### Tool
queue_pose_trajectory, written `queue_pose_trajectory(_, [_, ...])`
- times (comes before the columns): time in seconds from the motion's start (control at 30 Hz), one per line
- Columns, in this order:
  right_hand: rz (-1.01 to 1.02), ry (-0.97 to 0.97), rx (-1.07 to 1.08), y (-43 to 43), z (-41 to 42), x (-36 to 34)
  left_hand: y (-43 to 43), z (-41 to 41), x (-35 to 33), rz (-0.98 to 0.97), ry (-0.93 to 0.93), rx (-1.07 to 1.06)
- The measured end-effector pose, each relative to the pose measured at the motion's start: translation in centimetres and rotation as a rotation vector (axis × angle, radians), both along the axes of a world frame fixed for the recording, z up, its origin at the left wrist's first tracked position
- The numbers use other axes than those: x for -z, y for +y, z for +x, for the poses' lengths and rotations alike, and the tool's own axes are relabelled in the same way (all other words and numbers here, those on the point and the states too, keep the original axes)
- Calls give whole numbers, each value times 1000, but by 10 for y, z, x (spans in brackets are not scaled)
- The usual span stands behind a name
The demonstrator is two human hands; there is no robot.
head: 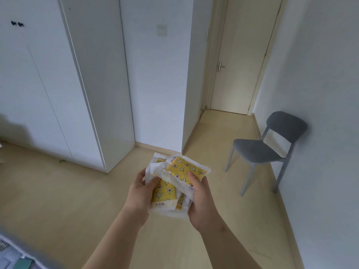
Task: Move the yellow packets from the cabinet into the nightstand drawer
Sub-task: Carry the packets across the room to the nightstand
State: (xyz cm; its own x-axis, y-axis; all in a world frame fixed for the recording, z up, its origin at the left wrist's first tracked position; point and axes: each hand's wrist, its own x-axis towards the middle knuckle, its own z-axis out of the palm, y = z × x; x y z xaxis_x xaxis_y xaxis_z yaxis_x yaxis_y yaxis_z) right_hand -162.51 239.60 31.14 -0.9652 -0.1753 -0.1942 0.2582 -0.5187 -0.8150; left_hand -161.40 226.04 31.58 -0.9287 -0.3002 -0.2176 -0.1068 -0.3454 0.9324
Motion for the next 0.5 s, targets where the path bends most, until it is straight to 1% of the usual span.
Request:
queue_pose_trajectory(0.17, [9, -80, -3, -42, -125, 9, -39, -117, 10, 25, -15, -63])
queue_pose_trajectory(0.3, [31, -53, 25, -86, -225, 15, -82, -212, 16, 49, -3, -138])
queue_pose_trajectory(0.4, [62, -13, -1, -127, -295, 13, -120, -277, 11, 48, -2, -174])
queue_pose_trajectory(0.5, [47, -27, -42, -168, -360, 11, -161, -332, 4, 33, -10, -218])
